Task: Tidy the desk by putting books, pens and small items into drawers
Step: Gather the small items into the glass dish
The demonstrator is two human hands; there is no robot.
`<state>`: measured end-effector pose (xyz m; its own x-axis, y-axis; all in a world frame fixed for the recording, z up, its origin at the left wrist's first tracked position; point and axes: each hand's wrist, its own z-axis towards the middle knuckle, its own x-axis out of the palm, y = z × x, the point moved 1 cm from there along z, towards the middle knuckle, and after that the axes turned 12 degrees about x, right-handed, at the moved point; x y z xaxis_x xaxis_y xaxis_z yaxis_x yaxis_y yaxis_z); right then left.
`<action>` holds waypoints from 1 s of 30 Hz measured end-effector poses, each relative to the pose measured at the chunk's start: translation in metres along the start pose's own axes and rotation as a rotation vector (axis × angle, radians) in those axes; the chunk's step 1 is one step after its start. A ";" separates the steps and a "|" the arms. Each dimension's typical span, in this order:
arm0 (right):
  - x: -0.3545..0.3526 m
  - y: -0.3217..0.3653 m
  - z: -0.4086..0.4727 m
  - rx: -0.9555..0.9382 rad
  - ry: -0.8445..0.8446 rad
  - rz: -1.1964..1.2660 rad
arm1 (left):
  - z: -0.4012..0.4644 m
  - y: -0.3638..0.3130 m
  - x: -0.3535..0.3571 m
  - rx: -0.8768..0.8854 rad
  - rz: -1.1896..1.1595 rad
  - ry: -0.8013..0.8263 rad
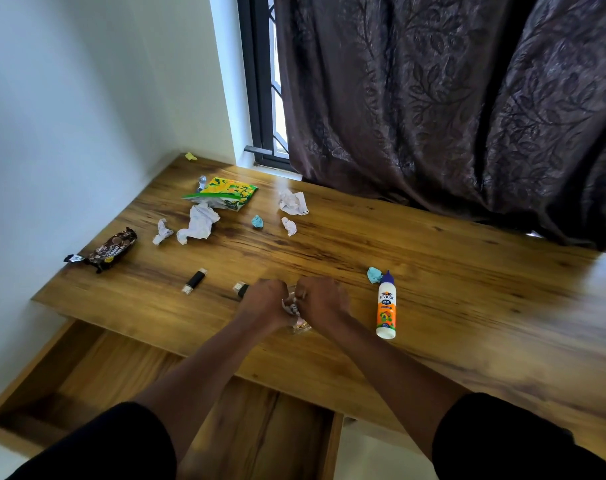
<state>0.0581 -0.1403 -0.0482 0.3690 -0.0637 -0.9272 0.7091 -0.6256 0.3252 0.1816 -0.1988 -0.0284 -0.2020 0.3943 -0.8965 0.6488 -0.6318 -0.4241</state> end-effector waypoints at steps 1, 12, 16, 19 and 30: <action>0.000 0.000 0.000 -0.003 0.011 0.010 | 0.000 0.000 -0.001 -0.003 -0.006 0.016; -0.026 -0.011 0.007 -0.198 0.282 -0.026 | 0.009 0.005 -0.006 -0.080 0.005 0.068; -0.025 -0.009 0.004 -0.195 0.246 -0.040 | 0.012 0.007 -0.006 -0.107 -0.018 0.085; -0.026 -0.011 0.002 -0.216 0.235 -0.048 | 0.011 0.008 -0.004 -0.104 -0.024 0.084; -0.027 -0.009 0.000 -0.247 0.249 -0.062 | 0.010 0.010 -0.001 -0.079 -0.010 0.063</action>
<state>0.0416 -0.1329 -0.0261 0.4339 0.1789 -0.8830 0.8476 -0.4133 0.3327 0.1812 -0.2123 -0.0334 -0.1640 0.4434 -0.8812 0.7031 -0.5740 -0.4197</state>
